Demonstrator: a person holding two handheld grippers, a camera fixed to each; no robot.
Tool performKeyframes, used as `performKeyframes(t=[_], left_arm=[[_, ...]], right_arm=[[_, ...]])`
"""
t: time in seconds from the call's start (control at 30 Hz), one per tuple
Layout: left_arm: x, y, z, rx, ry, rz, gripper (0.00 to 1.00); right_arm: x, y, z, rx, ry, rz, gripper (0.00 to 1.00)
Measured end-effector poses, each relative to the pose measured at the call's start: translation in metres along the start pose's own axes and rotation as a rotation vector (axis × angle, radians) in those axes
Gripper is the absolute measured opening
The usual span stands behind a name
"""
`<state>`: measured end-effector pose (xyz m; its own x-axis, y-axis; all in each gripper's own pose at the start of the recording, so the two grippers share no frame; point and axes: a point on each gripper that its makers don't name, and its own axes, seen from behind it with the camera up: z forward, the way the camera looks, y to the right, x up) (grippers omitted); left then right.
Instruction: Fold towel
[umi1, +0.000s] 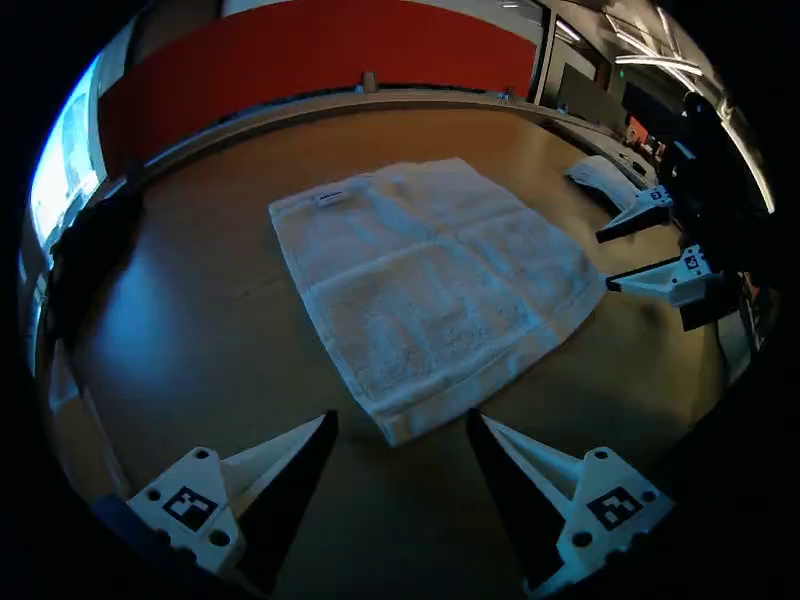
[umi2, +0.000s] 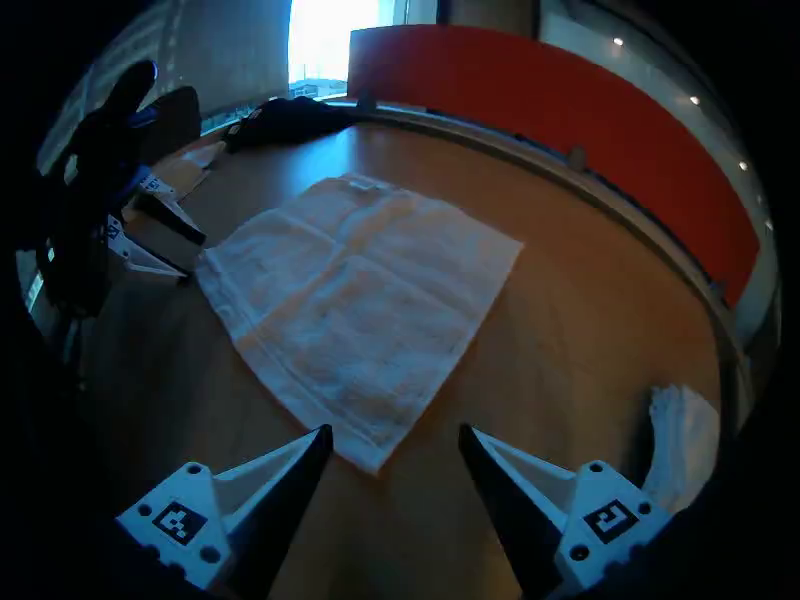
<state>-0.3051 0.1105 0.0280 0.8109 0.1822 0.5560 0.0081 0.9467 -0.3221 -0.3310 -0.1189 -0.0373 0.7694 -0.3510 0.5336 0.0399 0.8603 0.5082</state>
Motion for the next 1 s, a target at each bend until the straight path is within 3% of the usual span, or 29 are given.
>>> performKeyframes(t=[0.17,0.47,0.7,0.8,0.93,1.0], left_arm=[[-0.001,0.006,0.002,-0.019,-0.013,-0.010,0.94],[-0.002,0.006,0.004,0.001,-0.019,0.004,0.92],[-0.004,0.000,0.005,0.044,-0.033,0.038,0.77],[-0.004,-0.001,0.004,0.054,-0.036,0.035,0.72],[-0.004,-0.005,0.004,0.067,-0.041,0.021,0.52],[-0.003,-0.006,0.004,0.067,-0.043,0.018,0.52]], right_arm=[[-0.005,-0.003,0.003,0.018,-0.020,0.002,0.90],[-0.011,-0.007,0.007,0.050,-0.031,0.015,0.78],[-0.011,-0.012,0.009,0.064,-0.021,0.020,0.62],[-0.012,-0.013,0.009,0.066,-0.021,0.021,0.50],[-0.011,-0.014,0.009,0.071,-0.022,0.020,0.38],[-0.011,-0.014,0.009,0.074,-0.022,0.020,0.32]])
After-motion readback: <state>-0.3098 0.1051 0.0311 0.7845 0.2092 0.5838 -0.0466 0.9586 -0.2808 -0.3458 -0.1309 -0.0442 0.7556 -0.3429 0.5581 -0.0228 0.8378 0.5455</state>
